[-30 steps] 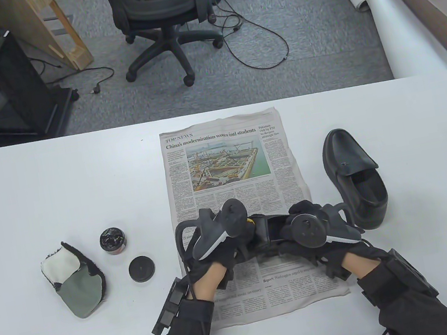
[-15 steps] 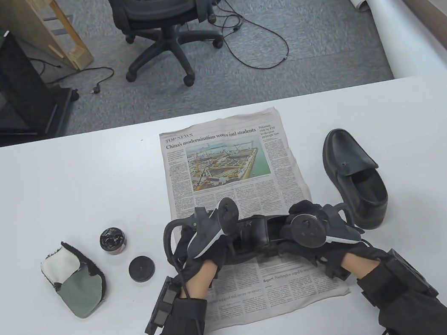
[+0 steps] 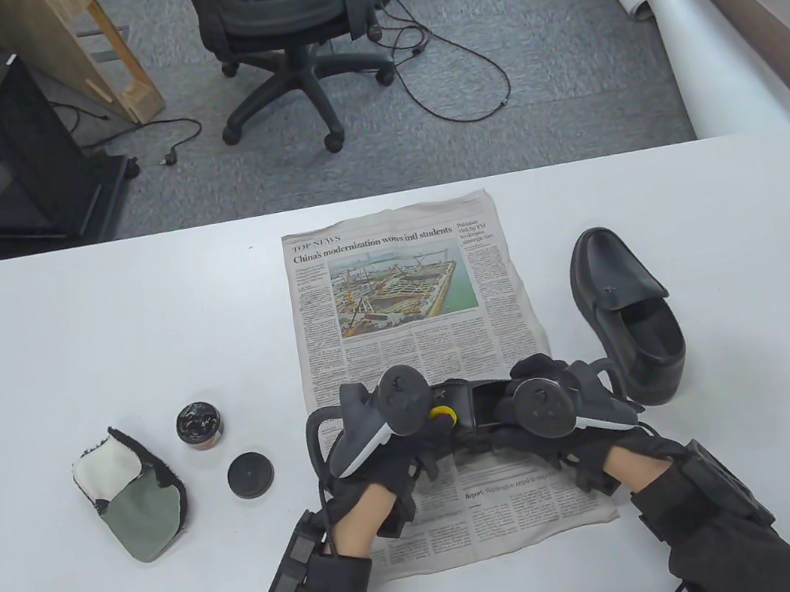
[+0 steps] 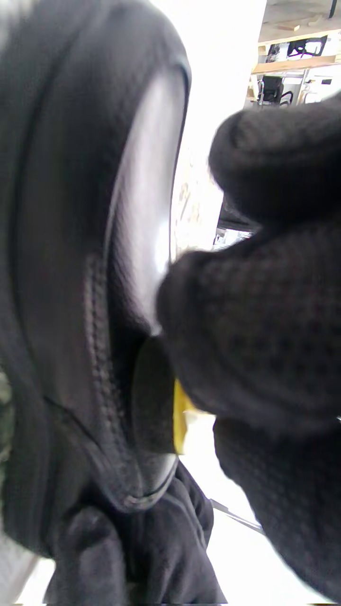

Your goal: Dip and apply built-in sponge shoe polish on shoes

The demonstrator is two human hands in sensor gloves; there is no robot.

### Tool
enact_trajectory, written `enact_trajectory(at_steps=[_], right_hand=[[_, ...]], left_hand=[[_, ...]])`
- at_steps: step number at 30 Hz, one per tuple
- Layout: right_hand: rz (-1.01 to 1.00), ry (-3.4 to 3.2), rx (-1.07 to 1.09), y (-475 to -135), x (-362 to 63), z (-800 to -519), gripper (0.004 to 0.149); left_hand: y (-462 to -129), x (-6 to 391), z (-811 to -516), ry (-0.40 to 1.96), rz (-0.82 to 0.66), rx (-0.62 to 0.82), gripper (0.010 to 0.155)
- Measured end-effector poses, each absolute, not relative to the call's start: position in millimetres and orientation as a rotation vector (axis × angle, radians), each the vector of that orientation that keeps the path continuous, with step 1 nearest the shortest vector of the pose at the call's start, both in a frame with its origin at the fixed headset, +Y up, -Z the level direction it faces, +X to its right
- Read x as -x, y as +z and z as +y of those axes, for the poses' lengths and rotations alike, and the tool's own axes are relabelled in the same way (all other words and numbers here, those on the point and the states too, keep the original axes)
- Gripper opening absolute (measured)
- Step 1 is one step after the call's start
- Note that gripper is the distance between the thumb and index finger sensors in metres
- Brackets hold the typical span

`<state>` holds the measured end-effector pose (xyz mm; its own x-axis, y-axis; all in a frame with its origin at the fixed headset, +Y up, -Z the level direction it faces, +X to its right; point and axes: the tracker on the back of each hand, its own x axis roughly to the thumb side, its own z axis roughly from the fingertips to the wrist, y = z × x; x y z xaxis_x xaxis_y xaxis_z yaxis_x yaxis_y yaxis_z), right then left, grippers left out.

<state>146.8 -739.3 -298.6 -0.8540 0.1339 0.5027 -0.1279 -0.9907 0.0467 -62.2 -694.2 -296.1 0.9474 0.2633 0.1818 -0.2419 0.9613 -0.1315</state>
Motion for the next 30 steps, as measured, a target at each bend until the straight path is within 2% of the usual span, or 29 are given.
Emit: enact_trajectory(at_steps=[6, 15, 22, 30], right_hand=[[0.016, 2.894, -0.792, -298.7, -146.8, -739.5, 0.04], [0.006, 2.892, -0.785, -298.9, -146.8, -739.7, 0.04], [0.008, 2.895, -0.784, -298.9, -146.8, -739.6, 0.04], [0.012, 2.9, -0.781, -298.6, -146.6, -739.4, 0.04]], left_hand=[[-310.5, 49.7, -694.3, 0.194, -0.158, 0.051, 0.047], [-329.6, 55.8, -705.3, 0.024, -0.102, 0.015, 0.047], [-314.8, 69.2, -700.9, 0.026, -0.133, 0.03, 0.047], [-292.6, 73.5, -697.7, 0.202, -0.195, 0.11, 0.047]])
